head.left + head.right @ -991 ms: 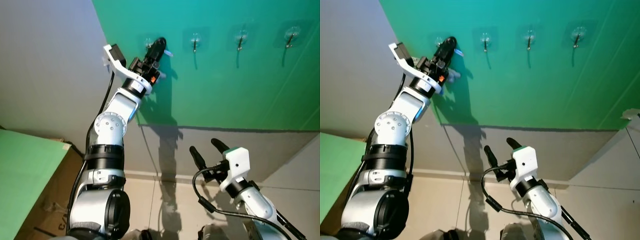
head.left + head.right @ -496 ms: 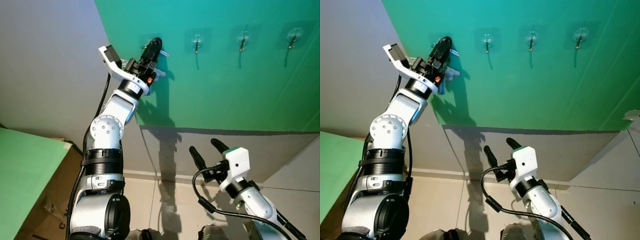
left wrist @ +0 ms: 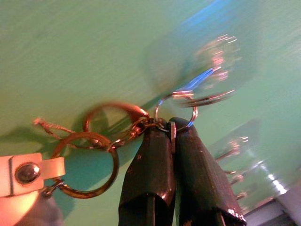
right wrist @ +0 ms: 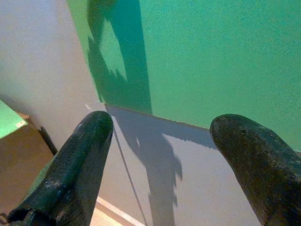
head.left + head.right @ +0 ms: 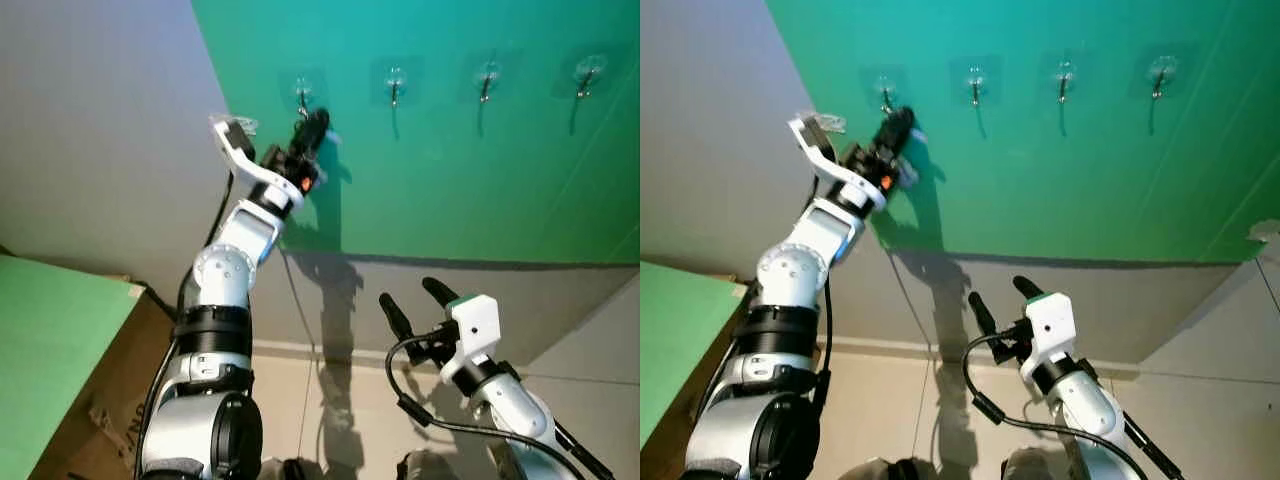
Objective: Hang keys on a hook
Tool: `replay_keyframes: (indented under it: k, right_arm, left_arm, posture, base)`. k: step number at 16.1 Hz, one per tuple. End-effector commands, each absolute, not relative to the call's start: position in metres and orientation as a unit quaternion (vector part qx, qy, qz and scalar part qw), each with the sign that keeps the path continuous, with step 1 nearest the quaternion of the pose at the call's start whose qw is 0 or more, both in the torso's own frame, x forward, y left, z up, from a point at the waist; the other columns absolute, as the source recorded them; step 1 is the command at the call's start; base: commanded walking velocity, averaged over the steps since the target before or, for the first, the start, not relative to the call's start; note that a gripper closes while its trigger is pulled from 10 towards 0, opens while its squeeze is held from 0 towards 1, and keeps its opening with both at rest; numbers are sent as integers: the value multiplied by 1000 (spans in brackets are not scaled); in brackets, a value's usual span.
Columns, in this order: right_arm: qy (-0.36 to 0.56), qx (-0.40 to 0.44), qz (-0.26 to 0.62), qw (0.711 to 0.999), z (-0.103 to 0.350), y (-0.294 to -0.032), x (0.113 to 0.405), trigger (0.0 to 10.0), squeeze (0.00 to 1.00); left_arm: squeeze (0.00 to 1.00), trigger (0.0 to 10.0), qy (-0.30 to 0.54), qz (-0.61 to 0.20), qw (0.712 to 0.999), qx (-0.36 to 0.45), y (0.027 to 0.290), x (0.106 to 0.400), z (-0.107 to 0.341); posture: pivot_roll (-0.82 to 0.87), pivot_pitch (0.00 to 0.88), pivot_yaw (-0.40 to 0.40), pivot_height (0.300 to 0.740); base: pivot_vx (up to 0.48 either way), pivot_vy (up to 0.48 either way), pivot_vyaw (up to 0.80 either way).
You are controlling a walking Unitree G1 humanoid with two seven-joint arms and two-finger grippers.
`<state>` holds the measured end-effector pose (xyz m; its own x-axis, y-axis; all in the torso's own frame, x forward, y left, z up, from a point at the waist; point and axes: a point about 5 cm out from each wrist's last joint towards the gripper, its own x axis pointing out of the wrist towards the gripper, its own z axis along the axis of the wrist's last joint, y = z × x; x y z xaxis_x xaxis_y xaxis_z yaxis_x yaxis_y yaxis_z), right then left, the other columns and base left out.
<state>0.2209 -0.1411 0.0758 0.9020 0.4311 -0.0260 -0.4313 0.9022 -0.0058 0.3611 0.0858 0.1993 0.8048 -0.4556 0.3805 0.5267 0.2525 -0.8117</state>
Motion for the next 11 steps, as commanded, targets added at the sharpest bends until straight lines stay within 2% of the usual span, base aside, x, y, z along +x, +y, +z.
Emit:
replay_keyframes:
  k: [1,6,11]
  right_arm:
    - [10,-2,233,972,78,-137,220,10000,0]
    - [11,-2,231,973,78,-137,220,10000,0]
    - [12,-3,231,973,77,-139,219,10000,0]
  left_arm:
    - [0,0,-40,-307,796,-521,88,363,200]
    - [0,0,-46,-309,804,-506,93,366,201]
    - [0,0,-61,-326,805,-491,84,357,213]
  posture:
    - [-292,79,148,740]
    - [-291,83,150,740]
    - [-291,85,151,740]
  base:
    - [0,0,0]
    - [0,0,0]
    - [0,0,0]
